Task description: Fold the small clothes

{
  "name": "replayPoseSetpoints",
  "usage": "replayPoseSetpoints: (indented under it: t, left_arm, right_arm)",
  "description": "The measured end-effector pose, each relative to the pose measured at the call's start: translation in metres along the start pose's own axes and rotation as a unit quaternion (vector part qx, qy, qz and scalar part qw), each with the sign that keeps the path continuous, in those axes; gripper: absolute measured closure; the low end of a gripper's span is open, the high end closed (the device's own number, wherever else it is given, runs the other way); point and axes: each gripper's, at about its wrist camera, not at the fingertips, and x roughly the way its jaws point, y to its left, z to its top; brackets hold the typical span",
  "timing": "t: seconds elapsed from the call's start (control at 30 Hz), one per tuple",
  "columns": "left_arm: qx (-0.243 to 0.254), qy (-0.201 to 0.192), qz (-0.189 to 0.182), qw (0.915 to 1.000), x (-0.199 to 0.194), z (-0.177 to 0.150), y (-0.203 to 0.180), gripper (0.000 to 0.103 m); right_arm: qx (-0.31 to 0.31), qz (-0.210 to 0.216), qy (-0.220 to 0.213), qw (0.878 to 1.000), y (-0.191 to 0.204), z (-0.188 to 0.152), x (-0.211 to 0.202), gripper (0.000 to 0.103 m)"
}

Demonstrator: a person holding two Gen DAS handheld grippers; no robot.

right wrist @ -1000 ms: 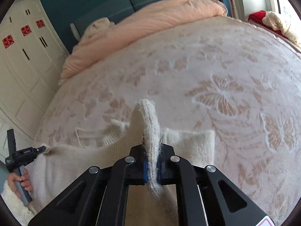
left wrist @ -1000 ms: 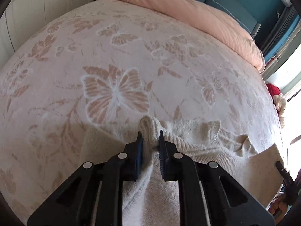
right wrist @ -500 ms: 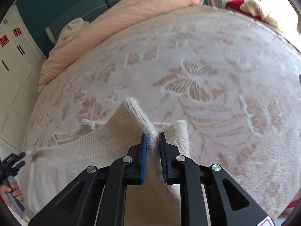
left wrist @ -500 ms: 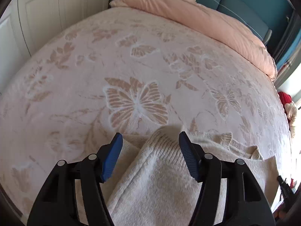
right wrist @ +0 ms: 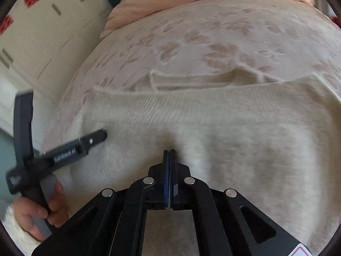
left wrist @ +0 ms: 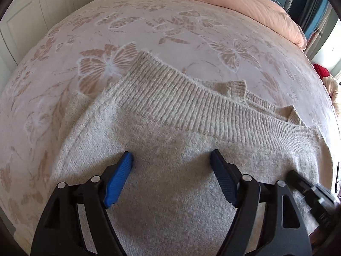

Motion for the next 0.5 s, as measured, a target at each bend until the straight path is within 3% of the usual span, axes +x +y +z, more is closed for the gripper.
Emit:
replayPoseSetpoints:
  t: [0.07, 0.1, 0.13, 0.17, 0.2, 0.27, 0.3, 0.37, 0.43, 0.47, 0.5]
  left_arm:
    - [0.009, -0.002, 0.0, 1.0, 0.002, -0.002, 0.002, 0.025]
    - [0.012, -0.004, 0.001, 0.9999, 0.003, -0.003, 0.002, 0.023]
    - [0.013, -0.006, 0.003, 0.9999, 0.005, -0.003, 0.002, 0.022]
    - [0.013, -0.007, 0.004, 0.9999, 0.006, -0.003, 0.001, 0.021]
    - [0.013, -0.007, 0.005, 0.9999, 0.006, -0.003, 0.0, 0.02]
    - [0.012, -0.009, 0.006, 0.9999, 0.006, -0.004, 0.0, 0.02]
    - [0.015, -0.011, 0.007, 0.9998, 0.006, -0.004, 0.0, 0.019]
    - [0.022, -0.014, 0.015, 0.9996, 0.008, -0.006, -0.002, 0.018]
    - [0.027, -0.016, 0.026, 0.9992, 0.01, -0.007, -0.006, 0.016]
    - [0.026, -0.016, 0.029, 0.9991, 0.01, -0.007, -0.007, 0.016]
    - [0.025, -0.016, 0.032, 0.9991, 0.01, -0.007, -0.007, 0.016]
  right_arm:
    - [0.012, -0.012, -0.047, 0.999, -0.023, 0.004, -0.027, 0.1]
    - [0.015, -0.047, -0.044, 0.998, -0.04, 0.004, -0.027, 0.095]
    - [0.028, -0.086, -0.013, 0.996, -0.061, 0.005, -0.018, 0.097]
    - [0.06, -0.083, 0.006, 0.995, -0.084, 0.005, -0.017, 0.103]
    - [0.096, -0.046, -0.01, 0.994, -0.101, 0.004, -0.03, 0.1]
    - [0.113, -0.084, -0.065, 0.988, -0.115, 0.01, -0.065, 0.079]
    - [0.11, -0.105, -0.093, 0.984, -0.119, 0.014, -0.079, 0.048]
    - [0.117, -0.129, -0.121, 0.977, -0.133, 0.023, -0.091, 0.024]
    - [0.118, -0.149, -0.086, 0.978, -0.153, 0.032, -0.074, 0.029]
    - [0.124, -0.152, -0.051, 0.979, -0.163, 0.035, -0.06, 0.052]
    - [0.131, -0.141, -0.024, 0.981, -0.169, 0.035, -0.049, 0.088]
